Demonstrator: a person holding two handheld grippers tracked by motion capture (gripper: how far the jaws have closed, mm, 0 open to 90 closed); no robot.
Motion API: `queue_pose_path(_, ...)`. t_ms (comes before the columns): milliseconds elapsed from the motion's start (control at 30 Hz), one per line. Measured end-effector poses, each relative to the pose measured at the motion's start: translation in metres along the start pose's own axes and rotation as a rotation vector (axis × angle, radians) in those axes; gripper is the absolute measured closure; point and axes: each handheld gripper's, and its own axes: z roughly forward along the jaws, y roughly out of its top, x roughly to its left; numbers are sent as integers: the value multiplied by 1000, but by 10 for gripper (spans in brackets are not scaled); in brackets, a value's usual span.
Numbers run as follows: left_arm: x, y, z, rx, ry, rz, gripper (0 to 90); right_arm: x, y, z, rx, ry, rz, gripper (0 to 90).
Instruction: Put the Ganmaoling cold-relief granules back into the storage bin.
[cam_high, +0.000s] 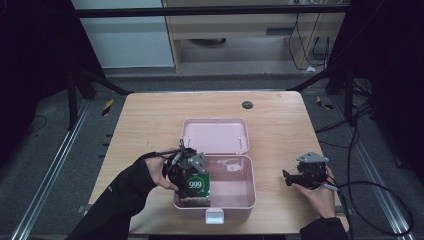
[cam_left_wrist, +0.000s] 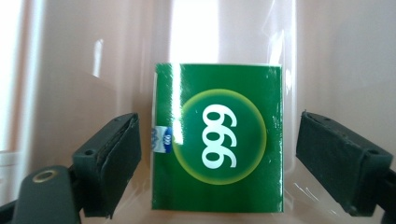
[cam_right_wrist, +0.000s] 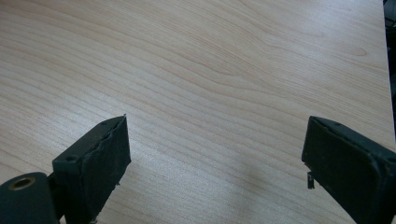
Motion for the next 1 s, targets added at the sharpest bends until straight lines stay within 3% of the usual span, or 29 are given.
queue_pose_path(300, -3, -3, -36, -132, 59, -15, 231, -1, 0, -1, -3, -3, 4, 84)
queue_pose_path(567, -7, -16, -68, -231, 130, -56, 305, -1, 0, -1, -4, -5, 4, 92)
queue_pose_path(833, -10, -42, -87, -276, 222, -120, 332, -1, 0, -2, -4, -7, 3, 98)
queue_pose_path(1000, -13, -63, -91, -286, 249, -173, 331, -1, -1, -2, -5, -8, 0, 98)
